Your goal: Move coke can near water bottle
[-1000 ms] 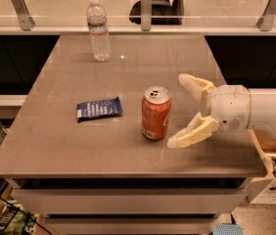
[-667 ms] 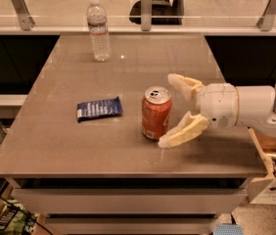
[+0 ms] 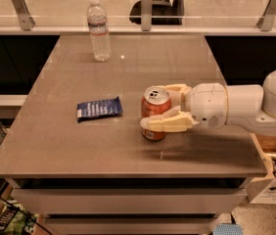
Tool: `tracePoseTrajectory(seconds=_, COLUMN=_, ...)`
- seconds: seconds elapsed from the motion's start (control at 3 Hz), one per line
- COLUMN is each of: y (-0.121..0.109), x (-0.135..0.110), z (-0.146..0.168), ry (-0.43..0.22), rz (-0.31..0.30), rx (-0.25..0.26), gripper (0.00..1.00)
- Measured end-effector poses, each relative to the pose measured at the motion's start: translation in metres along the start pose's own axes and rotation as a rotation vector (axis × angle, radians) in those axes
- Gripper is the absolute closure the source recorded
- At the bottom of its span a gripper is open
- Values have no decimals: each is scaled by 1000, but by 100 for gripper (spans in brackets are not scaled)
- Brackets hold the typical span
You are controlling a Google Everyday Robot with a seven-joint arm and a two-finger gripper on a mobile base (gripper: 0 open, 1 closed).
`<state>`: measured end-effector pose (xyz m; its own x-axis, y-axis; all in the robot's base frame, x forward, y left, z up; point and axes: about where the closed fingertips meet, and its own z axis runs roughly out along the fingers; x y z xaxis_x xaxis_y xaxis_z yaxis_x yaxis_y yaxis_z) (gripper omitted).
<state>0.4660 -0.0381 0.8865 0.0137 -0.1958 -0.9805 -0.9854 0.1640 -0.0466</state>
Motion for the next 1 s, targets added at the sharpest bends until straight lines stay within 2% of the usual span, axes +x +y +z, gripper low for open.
tracePoseTrajectory(seconds=0.67, y=2, x=-3, z=4, ry=1, rz=-5, rx=-8, gripper=88)
tracePoseTrajectory(seconds=1.0, y=3, x=-4, z=5, ry=1, rz=-7, rx=-11, gripper=100)
